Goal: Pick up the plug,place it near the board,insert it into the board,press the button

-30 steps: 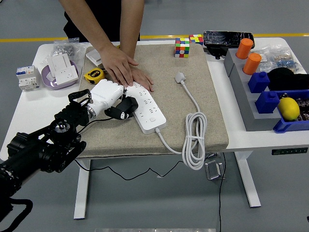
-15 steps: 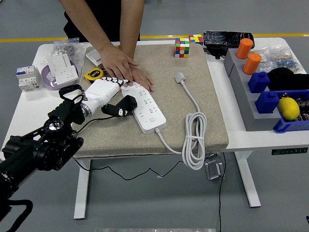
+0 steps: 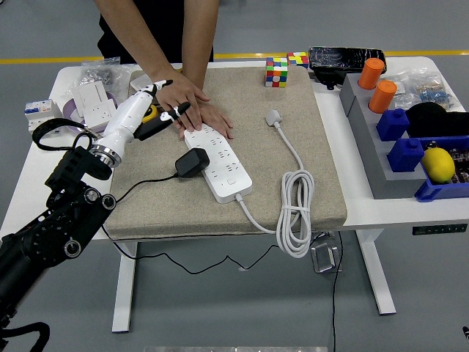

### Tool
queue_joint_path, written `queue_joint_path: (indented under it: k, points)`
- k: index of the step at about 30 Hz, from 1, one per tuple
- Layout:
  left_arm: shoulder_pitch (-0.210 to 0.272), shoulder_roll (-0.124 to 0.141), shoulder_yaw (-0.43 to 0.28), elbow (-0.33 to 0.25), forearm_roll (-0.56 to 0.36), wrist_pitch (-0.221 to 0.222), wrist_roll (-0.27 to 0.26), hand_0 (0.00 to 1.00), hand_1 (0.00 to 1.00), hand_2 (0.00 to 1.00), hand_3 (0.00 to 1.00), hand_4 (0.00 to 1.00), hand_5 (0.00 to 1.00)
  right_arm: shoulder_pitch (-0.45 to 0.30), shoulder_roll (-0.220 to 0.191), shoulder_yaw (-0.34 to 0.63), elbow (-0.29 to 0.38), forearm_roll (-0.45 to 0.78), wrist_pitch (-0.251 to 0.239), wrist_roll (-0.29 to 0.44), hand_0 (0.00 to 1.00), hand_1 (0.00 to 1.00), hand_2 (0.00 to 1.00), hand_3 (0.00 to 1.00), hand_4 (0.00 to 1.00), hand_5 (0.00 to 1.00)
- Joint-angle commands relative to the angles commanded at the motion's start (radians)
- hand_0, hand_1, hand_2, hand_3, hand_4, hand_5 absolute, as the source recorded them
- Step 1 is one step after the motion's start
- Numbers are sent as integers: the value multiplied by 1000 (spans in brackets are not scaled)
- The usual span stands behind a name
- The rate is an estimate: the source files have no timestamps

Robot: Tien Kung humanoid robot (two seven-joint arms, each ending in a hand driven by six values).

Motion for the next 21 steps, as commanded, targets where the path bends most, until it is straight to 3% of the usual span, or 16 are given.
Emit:
queue_joint_path:
  k: [4,8,12,17,21]
  points:
    - [76,-3,-82,-149,-169,-18,42,911,988,977,960,998,998,-4,3,10,-3,-2,-1,0,900,841,796,805,998,974]
    - [158,13,-135,-286,-338,-41,86,911,988,977,960,998,998,-6,6,18,-3,-6,-1,1,900,841,796,805,998,974]
    - [250,36,-169,-400,-507,-58,124,911,973,963,959,998,998,-8,5,24,-3,-8,-2,1,898,841,796,804,998,975]
    - [356,51,-195,-496,-715,-75,169,894,950,937,955,998,998,-12,3,26,-5,-6,-1,0,899,840,796,804,998,976]
    - [436,48,-223,-552,-642,-113,228,894,950,937,955,998,998,-15,3,35,-4,-11,-1,1,899,840,796,804,998,976]
